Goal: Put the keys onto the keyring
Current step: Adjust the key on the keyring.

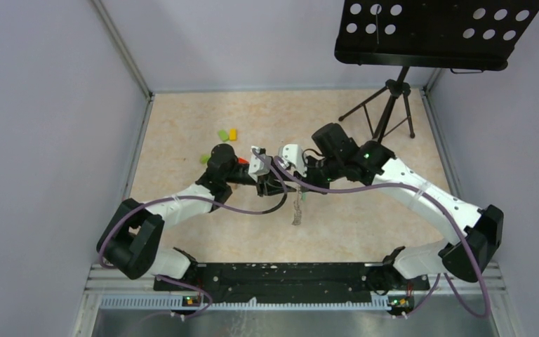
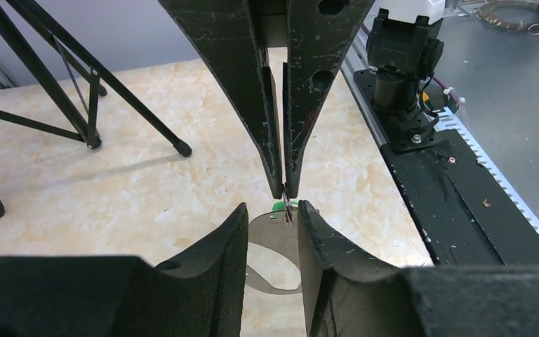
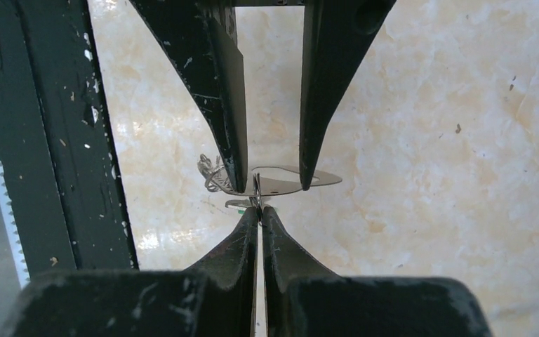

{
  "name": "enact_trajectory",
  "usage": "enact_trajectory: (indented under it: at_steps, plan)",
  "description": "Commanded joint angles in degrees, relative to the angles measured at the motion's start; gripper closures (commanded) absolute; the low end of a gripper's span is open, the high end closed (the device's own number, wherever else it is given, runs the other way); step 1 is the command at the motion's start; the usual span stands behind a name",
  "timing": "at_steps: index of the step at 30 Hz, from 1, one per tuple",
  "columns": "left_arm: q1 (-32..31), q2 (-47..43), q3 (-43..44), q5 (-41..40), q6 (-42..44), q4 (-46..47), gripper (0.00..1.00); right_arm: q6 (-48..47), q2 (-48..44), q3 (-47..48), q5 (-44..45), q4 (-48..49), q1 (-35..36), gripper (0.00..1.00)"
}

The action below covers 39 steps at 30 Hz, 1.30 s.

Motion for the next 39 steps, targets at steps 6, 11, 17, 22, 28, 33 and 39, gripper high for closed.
enact_trajectory:
  at_steps: [6, 11, 17, 22, 28, 33, 39]
  plan:
    - [-1.28, -0.78, 1.72, -0.26, 1.42, -0.72, 0.69, -0.68, 1.73, 3.75, 2.00, -0.93, 1.27, 1.00]
    - [-1.67, 0.00, 1.42, 0.17, 0.91, 0.23, 0.76, -0.60, 1.87, 3.71, 1.92, -0.56, 1.27, 1.00]
    - [-1.74, 0.35, 0.36, 0.46, 0.81, 1.04, 0.76, -0.28, 1.08, 2.73, 1.65, 0.78, 1.30, 1.00]
    - [-1.68, 0.34, -1.25, 0.31, -0.28, 4.31, 0.72, -0.04, -0.26, 1.39, 1.48, 2.07, 1.33, 1.00]
    - [-1.60, 0.65, -2.57, 0.51, -1.97, 8.02, 0.71, 0.18, -1.78, 0.17, 1.28, 2.92, 1.29, 1.00]
    - [-1.59, 1.28, -3.46, 0.59, -2.96, 10.77, 0.75, 0.29, -2.69, -0.48, 0.98, 3.34, 1.27, 1.00]
    - [-1.58, 1.90, -3.11, 0.54, -3.29, 10.71, 0.82, 0.29, -3.02, -0.73, 0.70, 3.50, 1.30, 1.00]
